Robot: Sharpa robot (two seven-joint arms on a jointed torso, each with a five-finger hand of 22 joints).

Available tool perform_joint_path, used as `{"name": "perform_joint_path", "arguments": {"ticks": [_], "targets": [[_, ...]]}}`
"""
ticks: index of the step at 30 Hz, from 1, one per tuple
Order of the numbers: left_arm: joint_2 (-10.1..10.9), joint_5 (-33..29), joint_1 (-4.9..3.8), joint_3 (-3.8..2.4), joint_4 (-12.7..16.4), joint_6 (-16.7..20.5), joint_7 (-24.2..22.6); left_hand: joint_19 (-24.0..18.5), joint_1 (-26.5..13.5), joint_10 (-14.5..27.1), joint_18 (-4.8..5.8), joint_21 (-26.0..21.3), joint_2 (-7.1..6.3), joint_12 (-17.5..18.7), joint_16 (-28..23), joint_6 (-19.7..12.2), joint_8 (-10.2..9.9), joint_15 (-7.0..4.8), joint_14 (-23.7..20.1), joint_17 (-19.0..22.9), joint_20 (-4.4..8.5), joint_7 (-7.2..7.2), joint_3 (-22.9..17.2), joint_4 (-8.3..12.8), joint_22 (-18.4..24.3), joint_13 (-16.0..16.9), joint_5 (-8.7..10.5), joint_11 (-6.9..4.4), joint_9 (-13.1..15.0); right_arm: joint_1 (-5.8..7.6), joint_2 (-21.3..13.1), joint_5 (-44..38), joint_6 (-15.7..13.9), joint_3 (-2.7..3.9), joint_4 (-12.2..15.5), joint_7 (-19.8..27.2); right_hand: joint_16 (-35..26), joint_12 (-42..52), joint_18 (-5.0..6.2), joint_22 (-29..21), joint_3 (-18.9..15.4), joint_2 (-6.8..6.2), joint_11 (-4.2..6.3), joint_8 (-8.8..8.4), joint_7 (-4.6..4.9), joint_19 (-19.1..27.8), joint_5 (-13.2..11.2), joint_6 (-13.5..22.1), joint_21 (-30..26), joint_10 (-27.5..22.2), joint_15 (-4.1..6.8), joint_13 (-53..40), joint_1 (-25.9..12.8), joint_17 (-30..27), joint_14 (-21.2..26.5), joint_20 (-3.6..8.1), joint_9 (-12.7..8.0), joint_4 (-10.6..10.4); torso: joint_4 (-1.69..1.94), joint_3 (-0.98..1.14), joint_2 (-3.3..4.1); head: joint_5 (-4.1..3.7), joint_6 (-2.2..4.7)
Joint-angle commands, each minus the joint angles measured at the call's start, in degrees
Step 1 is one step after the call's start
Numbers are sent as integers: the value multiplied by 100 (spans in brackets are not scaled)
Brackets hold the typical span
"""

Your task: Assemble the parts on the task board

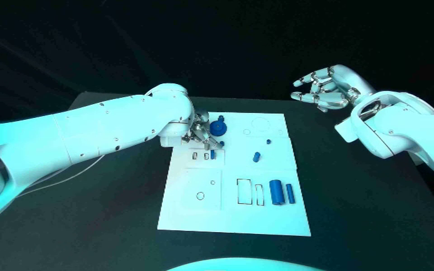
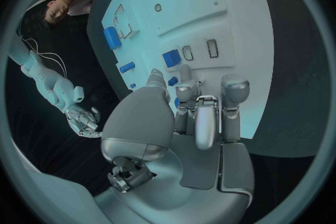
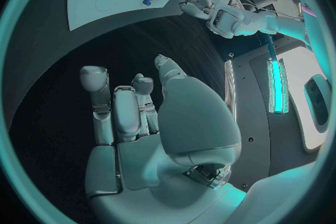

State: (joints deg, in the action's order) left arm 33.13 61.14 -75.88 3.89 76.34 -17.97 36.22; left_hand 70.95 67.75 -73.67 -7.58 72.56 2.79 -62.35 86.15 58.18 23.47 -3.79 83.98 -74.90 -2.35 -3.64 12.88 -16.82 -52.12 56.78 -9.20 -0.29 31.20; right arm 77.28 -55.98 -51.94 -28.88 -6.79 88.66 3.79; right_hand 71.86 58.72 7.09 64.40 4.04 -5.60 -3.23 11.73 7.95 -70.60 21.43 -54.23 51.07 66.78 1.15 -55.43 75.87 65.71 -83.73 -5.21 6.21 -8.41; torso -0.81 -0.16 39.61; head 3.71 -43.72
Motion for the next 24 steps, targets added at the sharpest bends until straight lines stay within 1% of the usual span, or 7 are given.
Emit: {"name": "perform_joint_path", "arguments": {"ticks": [1,7,11,16,18,21,24], "targets": [[-37,-11,8,7,-23,-225,29,-47,63,40,51,23,34,27,-36,-36,30,10,385,-822,-16,5,-10,29,-11,3,6,-13,19,0,13,-71,-4,2,-8,20,-29,-11,86,-5,4,-13,13,37,4,-39,32,-25,-21,-38,-5,9,35,-10,-21,6,-5,-19,-8,2,6,-8,-2],[-57,-20,15,20,-34,-281,31,-64,216,45,51,45,23,18,-42,-51,41,11,381,-816,-26,5,-32,44,-36,15,7,-12,86,-1,20,-82,3,2,-16,11,-32,-17,86,-7,4,-12,13,38,4,-39,33,-25,-23,-42,-5,16,35,-14,-21,7,-4,-19,-1,6,5,-5,-2],[-61,-31,17,25,-28,-319,32,-65,236,45,52,50,25,16,-43,-49,44,11,380,-815,-27,6,-36,44,-42,17,6,-13,97,-1,23,-85,6,2,-17,4,-32,-17,86,-7,4,-12,13,38,4,-39,33,-25,-23,-42,-5,16,35,-14,-21,7,-4,-19,-2,8,9,-2,-6],[-63,-54,18,28,-16,-346,33,-66,240,44,52,51,28,14,-44,-48,46,11,379,-813,-27,7,-38,43,-43,19,6,-13,100,-1,28,-87,11,2,-22,-5,-32,-17,86,-7,4,-12,13,38,4,-39,33,-25,-23,-42,-5,16,35,-14,-21,7,-4,-19,-9,5,5,-1,-7],[-63,-78,18,29,-14,-355,33,-67,244,44,52,52,31,13,-46,-47,47,11,379,-810,-28,7,-39,42,-43,20,6,-14,103,-1,29,-87,12,2,-24,-8,-32,-17,86,-7,4,-12,13,38,4,-39,33,-25,-23,-42,-5,16,35,-14,-21,7,-4,-19,-7,6,9,1,-7],[-56,-137,18,30,-6,-373,34,-72,251,47,51,50,40,18,-48,-44,51,11,377,-807,-29,8,-43,38,-38,15,5,-14,110,-1,36,-88,16,2,-30,-10,-42,-9,88,-14,4,-12,13,40,4,-35,42,-26,-36,-36,-5,9,35,-25,-19,7,-5,-22,-8,8,9,-7,12],[-50,-171,19,30,1,-378,33,-88,262,55,46,42,56,28,-52,-42,54,11,375,-801,-31,9,-51,34,-16,3,4,-15,120,-1,42,-88,18,1,-37,-10,-42,-9,88,-14,4,-12,13,40,4,-35,42,-26,-36,-36,-5,9,35,-25,-19,7,-5,-22,-2,5,10,-7,16]]}}
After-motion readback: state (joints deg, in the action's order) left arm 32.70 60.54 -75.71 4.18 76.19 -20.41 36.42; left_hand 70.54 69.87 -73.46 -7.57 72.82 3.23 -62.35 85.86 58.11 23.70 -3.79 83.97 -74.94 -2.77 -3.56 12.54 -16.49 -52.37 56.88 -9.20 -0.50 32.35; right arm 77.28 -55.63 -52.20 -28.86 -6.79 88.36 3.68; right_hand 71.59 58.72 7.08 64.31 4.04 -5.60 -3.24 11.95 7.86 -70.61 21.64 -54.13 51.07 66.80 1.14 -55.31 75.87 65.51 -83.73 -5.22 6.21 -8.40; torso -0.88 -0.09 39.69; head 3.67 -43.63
